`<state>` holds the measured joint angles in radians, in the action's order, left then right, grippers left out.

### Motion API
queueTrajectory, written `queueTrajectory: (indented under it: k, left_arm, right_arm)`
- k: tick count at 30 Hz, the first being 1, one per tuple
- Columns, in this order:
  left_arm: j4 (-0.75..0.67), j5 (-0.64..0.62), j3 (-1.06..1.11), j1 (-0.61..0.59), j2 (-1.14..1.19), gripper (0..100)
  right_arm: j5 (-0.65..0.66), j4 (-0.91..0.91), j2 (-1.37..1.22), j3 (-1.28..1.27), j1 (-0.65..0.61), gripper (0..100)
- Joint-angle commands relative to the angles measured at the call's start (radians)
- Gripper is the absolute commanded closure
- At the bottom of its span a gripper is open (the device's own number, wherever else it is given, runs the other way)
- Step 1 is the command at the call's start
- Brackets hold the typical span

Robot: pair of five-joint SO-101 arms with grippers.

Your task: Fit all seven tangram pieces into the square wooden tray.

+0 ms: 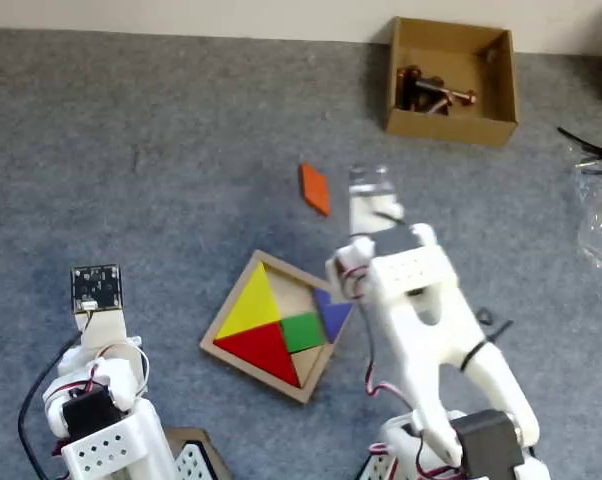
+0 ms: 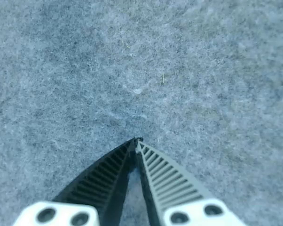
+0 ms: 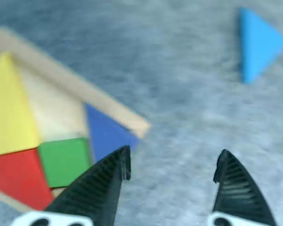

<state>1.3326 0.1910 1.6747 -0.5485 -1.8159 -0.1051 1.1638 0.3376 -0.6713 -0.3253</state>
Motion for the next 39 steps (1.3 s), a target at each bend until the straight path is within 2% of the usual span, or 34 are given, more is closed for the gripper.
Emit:
queueTrajectory:
  k: [1,5,11,14,26,32,39]
  left_arm:
    - [0.005,-0.009,0.021,0.015,-0.005,99]
    - [0.005,-0.009,0.021,0.015,-0.005,99]
    - [0.005,-0.009,0.021,0.015,-0.005,99]
    - [0.005,-0.009,0.021,0.015,-0.005,99]
    - [0.005,-0.009,0.021,0.015,-0.005,99]
    - [0.005,-0.009,0.021,0.015,-0.005,99]
    - [0.005,-0.009,0.021,0.015,-0.005,99]
  right_arm:
    - [0.101,0.013,0.041,0.061,0.062,79.4]
    - [0.157,-0.039,0.039,0.044,0.061,92.6]
    - [0.161,-0.051,0.039,-0.012,0.064,94.5]
    - [0.161,-0.090,0.041,-0.058,0.061,99.5]
    - [0.163,-0.099,0.041,-0.084,0.059,98.8]
    - [0.161,-0.213,0.041,-0.170,0.030,98.8]
    - [0.161,-0.226,0.041,-0.188,0.001,98.8]
